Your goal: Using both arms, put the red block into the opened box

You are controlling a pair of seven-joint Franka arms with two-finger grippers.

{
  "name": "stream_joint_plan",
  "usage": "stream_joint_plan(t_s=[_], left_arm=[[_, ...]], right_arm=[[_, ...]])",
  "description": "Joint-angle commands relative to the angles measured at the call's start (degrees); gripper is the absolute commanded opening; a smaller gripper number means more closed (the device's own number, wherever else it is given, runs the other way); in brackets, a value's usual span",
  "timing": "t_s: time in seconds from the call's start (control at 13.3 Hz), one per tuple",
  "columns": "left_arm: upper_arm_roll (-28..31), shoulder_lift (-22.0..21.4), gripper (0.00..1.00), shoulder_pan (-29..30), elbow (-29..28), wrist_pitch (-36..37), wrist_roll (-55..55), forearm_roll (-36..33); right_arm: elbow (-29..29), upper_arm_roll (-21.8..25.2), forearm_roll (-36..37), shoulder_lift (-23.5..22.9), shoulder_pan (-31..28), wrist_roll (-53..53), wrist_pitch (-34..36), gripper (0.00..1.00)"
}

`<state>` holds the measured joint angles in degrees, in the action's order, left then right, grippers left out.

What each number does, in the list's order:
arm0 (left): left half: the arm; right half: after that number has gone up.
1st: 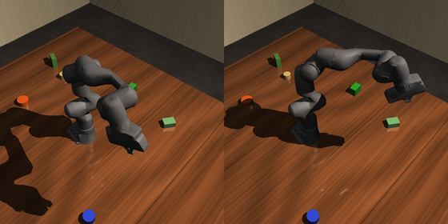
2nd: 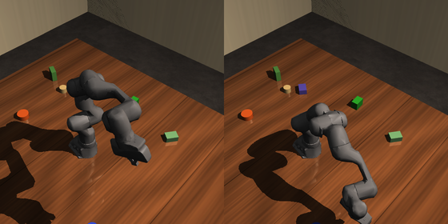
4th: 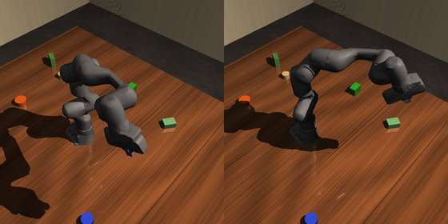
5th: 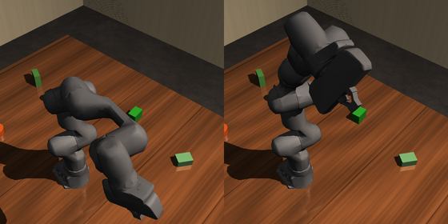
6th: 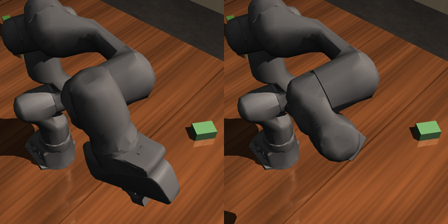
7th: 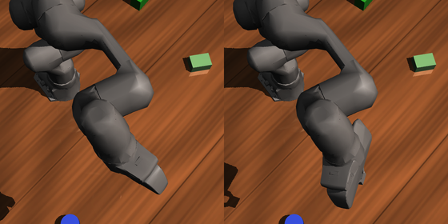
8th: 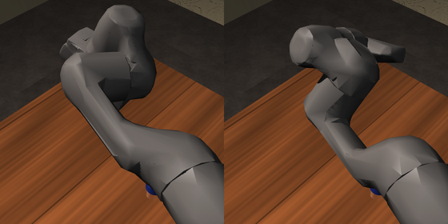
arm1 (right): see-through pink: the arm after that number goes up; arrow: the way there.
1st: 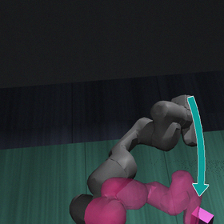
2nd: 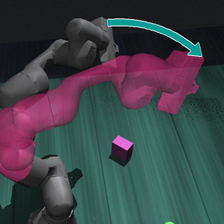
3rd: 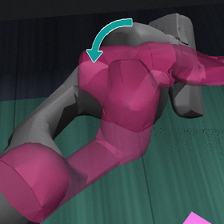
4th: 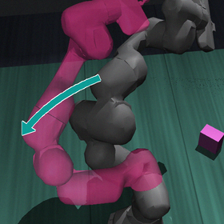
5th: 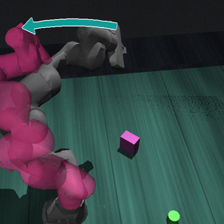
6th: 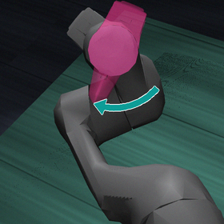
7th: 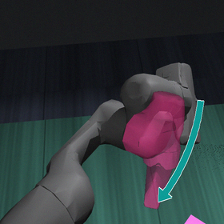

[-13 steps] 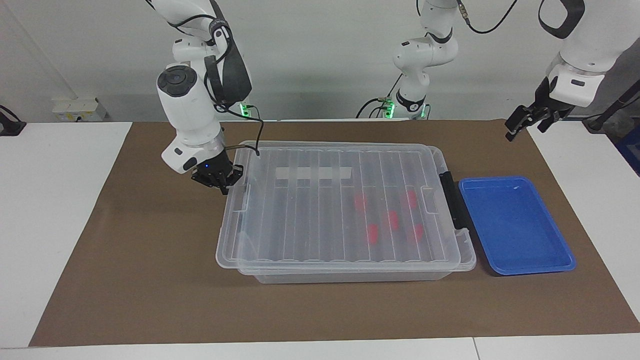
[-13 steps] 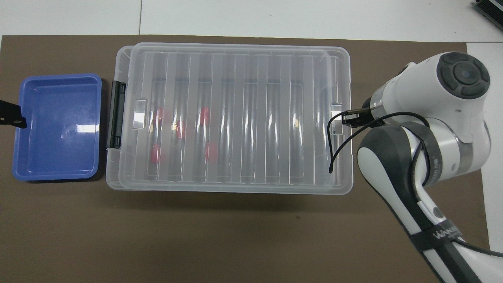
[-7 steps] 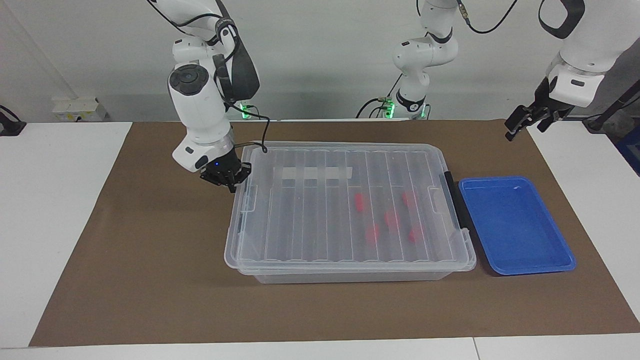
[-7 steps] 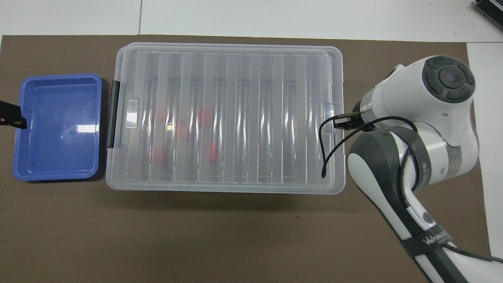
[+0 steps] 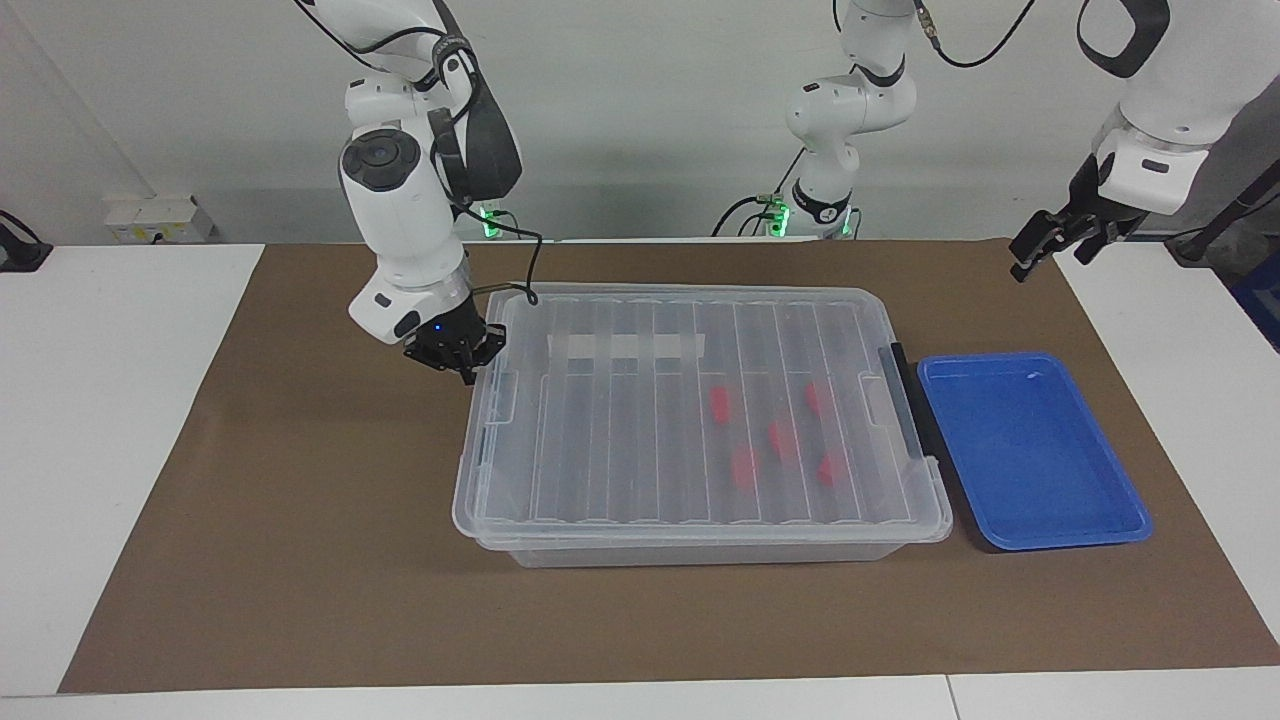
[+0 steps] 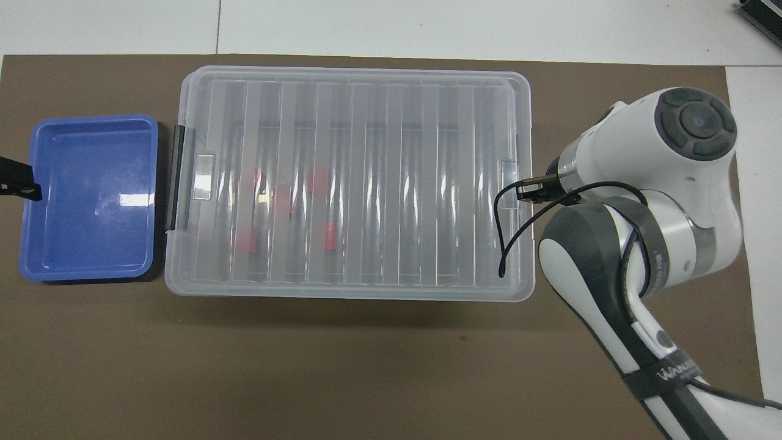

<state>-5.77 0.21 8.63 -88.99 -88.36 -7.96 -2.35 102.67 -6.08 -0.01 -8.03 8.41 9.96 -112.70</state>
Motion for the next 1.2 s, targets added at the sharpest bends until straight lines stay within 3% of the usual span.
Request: stream_joint_plan(t_s=[0.0, 0.75, 1.12], left_arm=[[-0.12, -0.56, 1.00, 0.34, -0.48, 0.55, 0.40, 0.42], [-0.21, -0.65, 1.00, -0.28, -0.48, 0.47, 0.49, 0.42], [-0.21, -0.65, 1.00, -0.28, -0.48, 0.47, 0.32, 0.42]], right_arm=[[1.83, -0.07, -1.66, 1.61, 0.46, -1.79, -0.32, 0.00], [1.65, 0.19, -1.66, 3.01, -0.32, -0.65, 0.90, 0.00], [2.09, 0.46, -1.57, 6.61, -5.85, 5.06, 6.08, 0.00]])
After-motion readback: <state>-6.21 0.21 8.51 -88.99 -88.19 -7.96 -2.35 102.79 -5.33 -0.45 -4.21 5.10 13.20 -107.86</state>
